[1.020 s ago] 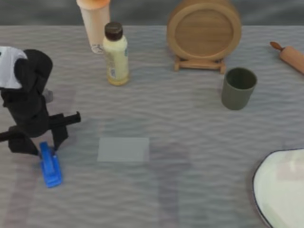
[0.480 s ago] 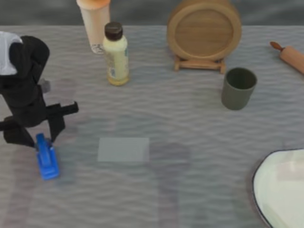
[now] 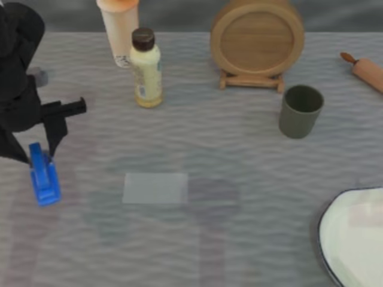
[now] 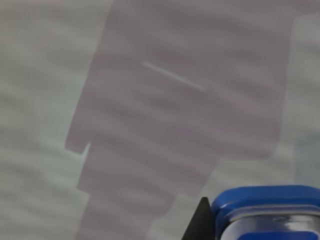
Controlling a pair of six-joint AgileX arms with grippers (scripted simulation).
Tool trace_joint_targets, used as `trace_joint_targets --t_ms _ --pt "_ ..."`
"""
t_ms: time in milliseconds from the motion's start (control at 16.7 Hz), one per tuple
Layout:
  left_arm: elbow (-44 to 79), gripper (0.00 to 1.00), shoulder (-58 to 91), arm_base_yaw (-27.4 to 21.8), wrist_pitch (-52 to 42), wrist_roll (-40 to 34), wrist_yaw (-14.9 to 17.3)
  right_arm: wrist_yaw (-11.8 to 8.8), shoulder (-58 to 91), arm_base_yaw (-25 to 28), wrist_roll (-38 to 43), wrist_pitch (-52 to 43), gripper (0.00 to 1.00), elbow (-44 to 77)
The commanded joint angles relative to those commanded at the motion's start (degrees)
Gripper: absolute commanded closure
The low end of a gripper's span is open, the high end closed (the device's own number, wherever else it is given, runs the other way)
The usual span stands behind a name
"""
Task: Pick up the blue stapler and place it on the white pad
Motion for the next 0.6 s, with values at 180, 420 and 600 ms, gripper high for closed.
trace_joint_targets --t_ms 180,420,600 --pt "-0.13 1.00 0.21 -0.31 0.13 0.09 -0.02 0.00 0.00 0.00 0.00 0.00 0.00 0.00" --pt "2.37 1.00 1.79 -2.10 -0.92 3.91 -0.01 0.00 0.00 0.00 0.00 0.00 0.00 0.00" --pt "7.46 1.00 5.03 -5.80 -3.18 12.91 -0.02 0.00 0.00 0.00 0.00 0.00 0.00 0.00"
